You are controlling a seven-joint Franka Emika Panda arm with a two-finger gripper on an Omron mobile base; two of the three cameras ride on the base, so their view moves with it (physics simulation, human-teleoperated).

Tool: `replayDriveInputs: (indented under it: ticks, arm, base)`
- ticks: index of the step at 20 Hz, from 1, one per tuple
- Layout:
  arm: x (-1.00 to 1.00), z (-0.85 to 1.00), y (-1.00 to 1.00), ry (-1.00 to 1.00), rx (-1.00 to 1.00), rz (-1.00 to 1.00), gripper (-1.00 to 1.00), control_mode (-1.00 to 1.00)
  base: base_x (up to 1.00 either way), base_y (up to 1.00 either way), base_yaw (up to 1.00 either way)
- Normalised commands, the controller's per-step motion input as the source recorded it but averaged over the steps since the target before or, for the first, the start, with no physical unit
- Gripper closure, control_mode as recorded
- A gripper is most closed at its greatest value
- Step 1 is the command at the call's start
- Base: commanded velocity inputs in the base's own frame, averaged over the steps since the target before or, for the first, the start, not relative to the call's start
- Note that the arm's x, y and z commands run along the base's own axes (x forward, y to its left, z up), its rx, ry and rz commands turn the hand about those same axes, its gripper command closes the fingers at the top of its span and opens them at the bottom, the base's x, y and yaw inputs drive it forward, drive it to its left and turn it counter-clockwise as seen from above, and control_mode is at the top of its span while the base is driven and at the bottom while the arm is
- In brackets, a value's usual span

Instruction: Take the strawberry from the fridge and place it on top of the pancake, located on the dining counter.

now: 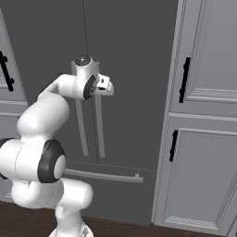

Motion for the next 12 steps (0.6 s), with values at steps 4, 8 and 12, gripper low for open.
replayDriveInputs:
  ticks: [4, 8, 12]
  arm:
    - [0.05, -0.21, -0.07, -0.27, 0.00, 0.00, -1.00, -1.00]
    - [0.40, -0.09, 0.00, -0.13, 0.00, 0.00, -1.00, -1.00]
    - [0.63, -0.02, 0.00, -0.06, 0.00, 0.00, -1.00, -1.00]
  base:
    - [0.00, 0.00, 0.00]
    - [0.00, 0.00, 0.00]
    - [0.00, 0.00, 0.00]
